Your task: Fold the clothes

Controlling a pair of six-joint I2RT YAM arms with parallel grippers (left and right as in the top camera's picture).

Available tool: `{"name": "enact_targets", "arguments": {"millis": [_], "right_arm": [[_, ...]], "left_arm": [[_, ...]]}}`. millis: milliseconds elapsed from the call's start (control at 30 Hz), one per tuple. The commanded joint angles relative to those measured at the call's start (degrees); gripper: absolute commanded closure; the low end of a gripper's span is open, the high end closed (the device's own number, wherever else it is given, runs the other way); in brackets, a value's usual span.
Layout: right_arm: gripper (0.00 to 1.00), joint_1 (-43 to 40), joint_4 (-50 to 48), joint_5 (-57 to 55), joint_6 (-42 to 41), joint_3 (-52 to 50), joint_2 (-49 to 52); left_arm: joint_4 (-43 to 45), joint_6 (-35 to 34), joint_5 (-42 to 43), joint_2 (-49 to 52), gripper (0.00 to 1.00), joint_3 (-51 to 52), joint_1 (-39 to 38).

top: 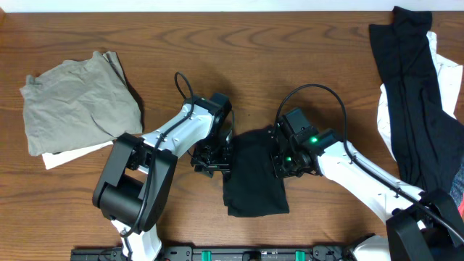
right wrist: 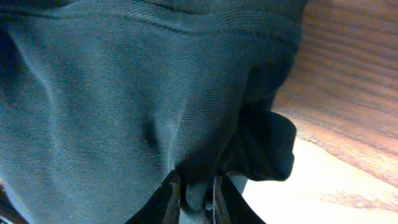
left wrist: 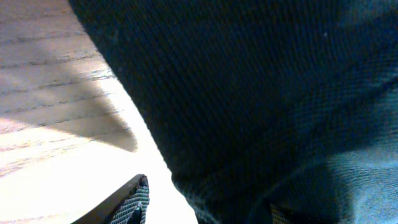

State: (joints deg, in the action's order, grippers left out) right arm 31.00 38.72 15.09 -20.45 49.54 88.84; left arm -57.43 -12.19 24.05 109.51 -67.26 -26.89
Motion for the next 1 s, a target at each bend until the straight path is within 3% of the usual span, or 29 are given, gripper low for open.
{"name": "enact_targets", "arguments": {"millis": [0, 400, 700, 967], "right_arm": [[0.83, 0.13, 0.09, -1.84, 0.57, 1.05, -0.98], [0.89, 0.5, -0.48, -0.5, 0.55, 1.03, -0.98], [0.91, 2.21, -11.41, 17.29, 3.39, 1.03, -0.98], [0.92, 2.19, -7.02, 8.72, 2.89, 1.03, -0.98]], "left_arm": [[-0.15, -0.52, 0.57, 0.48, 0.45, -0.46, 0.2], [-0.15, -0.52, 0.57, 0.48, 0.45, -0.46, 0.2], [-0.2, -0.52, 0.57, 0.48, 0.45, -0.46, 0.2], [-0.17, -0.5, 0.57, 0.48, 0.45, -0.46, 0.2]]}}
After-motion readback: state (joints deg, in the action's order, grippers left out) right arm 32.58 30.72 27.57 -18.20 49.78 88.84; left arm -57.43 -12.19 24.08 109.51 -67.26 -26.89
